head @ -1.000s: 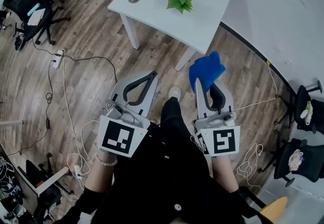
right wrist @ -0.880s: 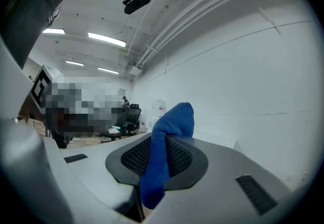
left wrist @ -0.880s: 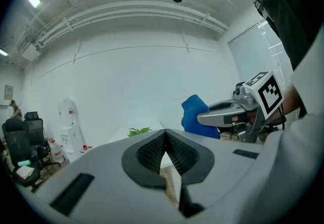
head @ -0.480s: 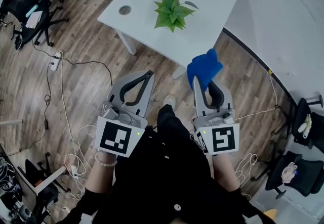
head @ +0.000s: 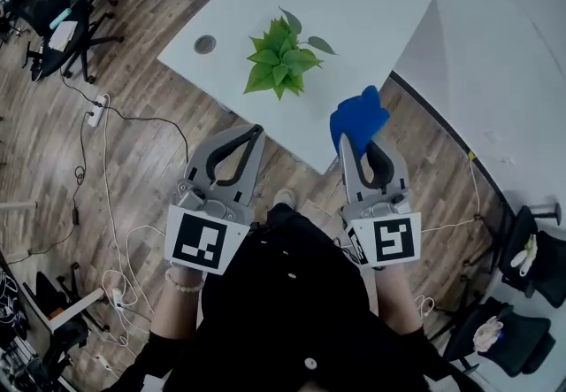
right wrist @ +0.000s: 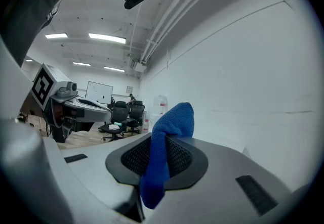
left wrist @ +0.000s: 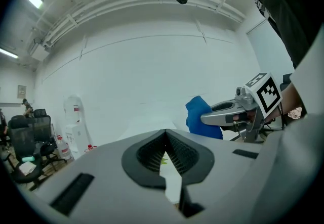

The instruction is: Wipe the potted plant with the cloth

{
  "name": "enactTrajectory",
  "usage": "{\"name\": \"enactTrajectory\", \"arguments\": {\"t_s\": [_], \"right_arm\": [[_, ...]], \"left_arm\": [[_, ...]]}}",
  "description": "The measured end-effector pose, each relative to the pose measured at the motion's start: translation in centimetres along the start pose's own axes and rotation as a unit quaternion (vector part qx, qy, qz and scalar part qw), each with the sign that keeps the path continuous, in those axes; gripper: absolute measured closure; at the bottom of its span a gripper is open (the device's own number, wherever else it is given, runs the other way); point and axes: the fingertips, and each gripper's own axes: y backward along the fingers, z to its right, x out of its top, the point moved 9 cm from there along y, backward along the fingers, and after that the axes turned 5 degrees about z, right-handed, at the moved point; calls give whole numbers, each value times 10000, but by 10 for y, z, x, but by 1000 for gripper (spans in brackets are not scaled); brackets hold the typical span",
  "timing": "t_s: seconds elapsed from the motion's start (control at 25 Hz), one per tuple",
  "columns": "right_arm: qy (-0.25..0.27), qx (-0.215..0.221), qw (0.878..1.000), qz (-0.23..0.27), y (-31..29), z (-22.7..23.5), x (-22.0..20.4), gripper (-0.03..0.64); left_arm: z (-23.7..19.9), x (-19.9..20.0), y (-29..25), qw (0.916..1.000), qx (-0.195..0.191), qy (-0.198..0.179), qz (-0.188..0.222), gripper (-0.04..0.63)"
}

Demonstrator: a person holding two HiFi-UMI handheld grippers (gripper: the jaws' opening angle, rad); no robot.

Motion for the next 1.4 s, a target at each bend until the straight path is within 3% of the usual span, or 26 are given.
{"name": "enactTrajectory", "arguments": {"t_s": [0.48,1.12,1.4], "right_arm": [[-177,30,9998,-122,-12,28,-15,532],[-335,-534,9963,-583,-74,39,-43,532],[-386,-613,9919,-1042,-108,44,-75,532]], "left_arm": [[-20,5,-27,9994,273,-129,-194,581],[-89,-13,-86,9991,-412,23,-14,581],[-134,-35,-112,9985,-498,102,-209,581]]}}
